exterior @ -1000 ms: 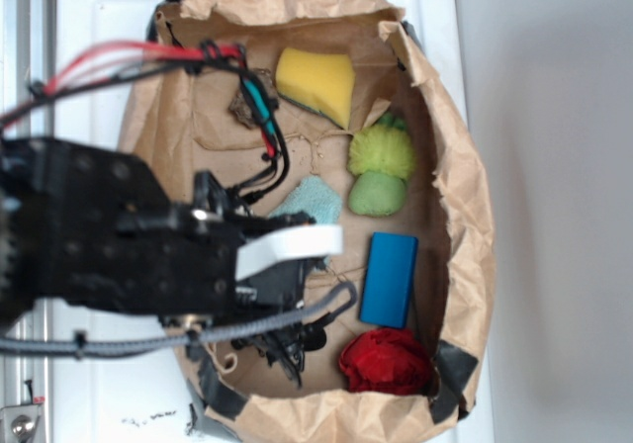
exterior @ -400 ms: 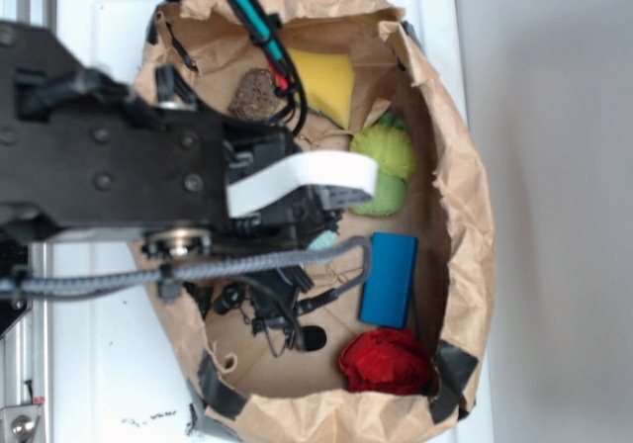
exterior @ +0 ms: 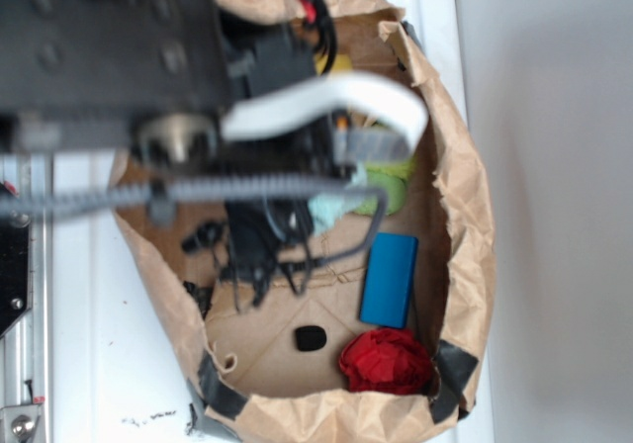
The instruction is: Grab the blue cloth.
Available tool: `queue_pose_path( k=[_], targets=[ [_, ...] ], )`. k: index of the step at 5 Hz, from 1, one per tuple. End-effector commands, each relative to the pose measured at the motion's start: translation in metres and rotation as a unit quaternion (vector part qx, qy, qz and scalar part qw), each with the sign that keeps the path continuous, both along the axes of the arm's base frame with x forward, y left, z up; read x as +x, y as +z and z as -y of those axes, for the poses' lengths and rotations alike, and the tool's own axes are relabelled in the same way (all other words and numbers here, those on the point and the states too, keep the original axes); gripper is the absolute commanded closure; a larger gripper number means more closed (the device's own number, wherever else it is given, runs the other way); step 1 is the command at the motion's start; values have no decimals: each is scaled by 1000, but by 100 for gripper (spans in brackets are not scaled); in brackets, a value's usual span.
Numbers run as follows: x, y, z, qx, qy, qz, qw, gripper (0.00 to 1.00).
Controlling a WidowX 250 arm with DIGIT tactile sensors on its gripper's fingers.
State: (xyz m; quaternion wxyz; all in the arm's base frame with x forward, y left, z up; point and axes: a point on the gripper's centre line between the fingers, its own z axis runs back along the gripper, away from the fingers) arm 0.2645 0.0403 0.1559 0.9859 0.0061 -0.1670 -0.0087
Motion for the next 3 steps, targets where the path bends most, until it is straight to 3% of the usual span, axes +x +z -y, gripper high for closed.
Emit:
queue_pose_path(
  k=[1,3],
  targets=[
    [7,57,-13,57,-42,45,997,100],
    [-6,53,5,42,-52,35,997,100]
  ],
)
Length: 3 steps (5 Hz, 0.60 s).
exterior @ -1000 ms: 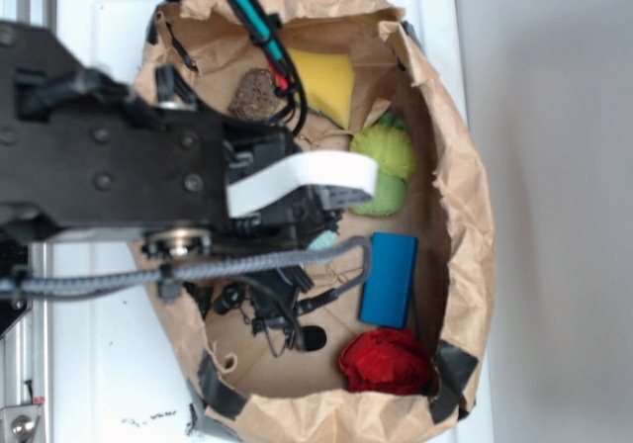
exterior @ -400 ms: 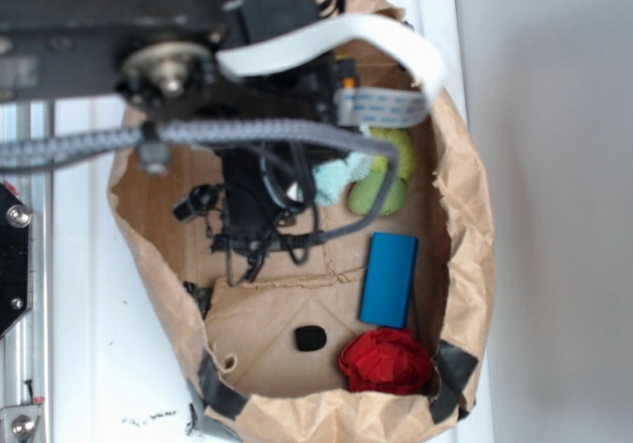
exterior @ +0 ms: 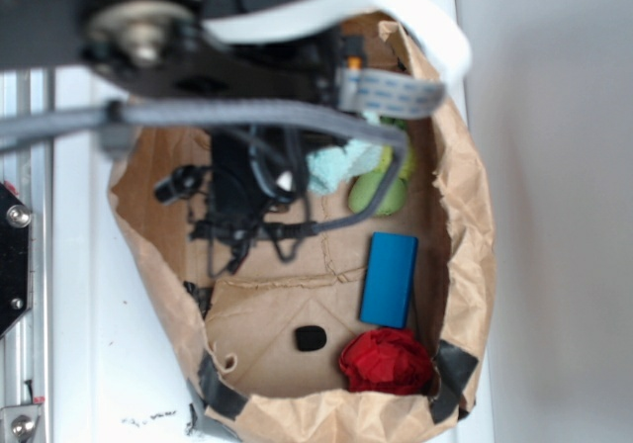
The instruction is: Grab the blue cloth.
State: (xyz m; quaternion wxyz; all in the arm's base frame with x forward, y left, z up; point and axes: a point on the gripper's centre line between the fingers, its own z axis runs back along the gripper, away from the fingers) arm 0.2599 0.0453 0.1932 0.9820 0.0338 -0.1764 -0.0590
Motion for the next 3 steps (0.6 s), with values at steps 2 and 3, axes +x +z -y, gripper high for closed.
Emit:
queue_pose_path(
  k=[2,3],
  targets=[
    [-2,8,26,1,-4,12,1000,100],
    [5,7,28,-4,20,19,1000,100]
  ],
)
